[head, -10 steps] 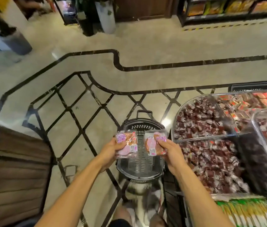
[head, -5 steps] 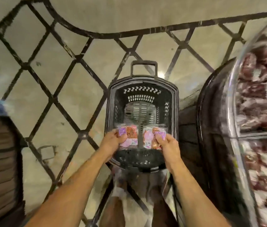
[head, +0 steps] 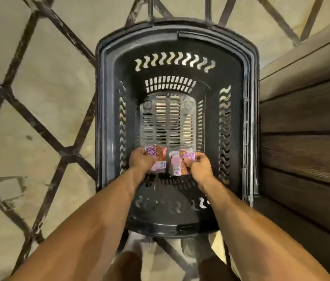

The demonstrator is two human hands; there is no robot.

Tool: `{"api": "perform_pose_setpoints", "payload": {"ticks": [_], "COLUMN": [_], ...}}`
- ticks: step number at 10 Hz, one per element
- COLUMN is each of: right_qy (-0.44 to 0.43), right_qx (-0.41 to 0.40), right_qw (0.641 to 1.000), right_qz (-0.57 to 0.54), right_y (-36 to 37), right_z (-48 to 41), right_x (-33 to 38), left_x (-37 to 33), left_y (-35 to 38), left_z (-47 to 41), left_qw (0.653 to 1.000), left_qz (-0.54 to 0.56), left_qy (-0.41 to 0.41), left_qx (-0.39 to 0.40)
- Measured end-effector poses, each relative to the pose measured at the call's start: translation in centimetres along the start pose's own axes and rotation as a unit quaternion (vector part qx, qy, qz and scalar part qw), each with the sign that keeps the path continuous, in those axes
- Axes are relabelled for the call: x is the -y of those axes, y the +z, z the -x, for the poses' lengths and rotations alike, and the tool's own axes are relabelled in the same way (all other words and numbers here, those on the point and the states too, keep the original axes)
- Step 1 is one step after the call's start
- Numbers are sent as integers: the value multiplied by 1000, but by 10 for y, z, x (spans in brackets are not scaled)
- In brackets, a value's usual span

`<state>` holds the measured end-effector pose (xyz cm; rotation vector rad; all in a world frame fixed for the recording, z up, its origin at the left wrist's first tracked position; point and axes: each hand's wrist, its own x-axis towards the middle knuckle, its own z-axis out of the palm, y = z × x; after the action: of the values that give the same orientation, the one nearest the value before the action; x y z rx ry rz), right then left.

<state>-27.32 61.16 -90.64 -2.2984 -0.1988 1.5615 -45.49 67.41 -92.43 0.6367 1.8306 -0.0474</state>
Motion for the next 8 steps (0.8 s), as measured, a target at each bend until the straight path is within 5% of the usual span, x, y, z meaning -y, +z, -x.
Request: {"api": "perform_pose_setpoints", "payload": {"ticks": [2,6,8], "right_qy": [44,27,41], "right_qx": [-22,-15,-32], "right_qw": [999,968,970], "right_qz": [23,248,238], "right_y": [35,46,43], "right_z": [-72,-92,-88], "right_x": [-28,-52,-55], "left_x": [17,56,55], "left_y": [38,64,63], "left_z": [-51,-66,-59], "left_qw": [999,984,958], "left_qz": [-43,-158,-267], "left_qy": [-6,12,52], "left_qx": [-11,-82,-89]}}
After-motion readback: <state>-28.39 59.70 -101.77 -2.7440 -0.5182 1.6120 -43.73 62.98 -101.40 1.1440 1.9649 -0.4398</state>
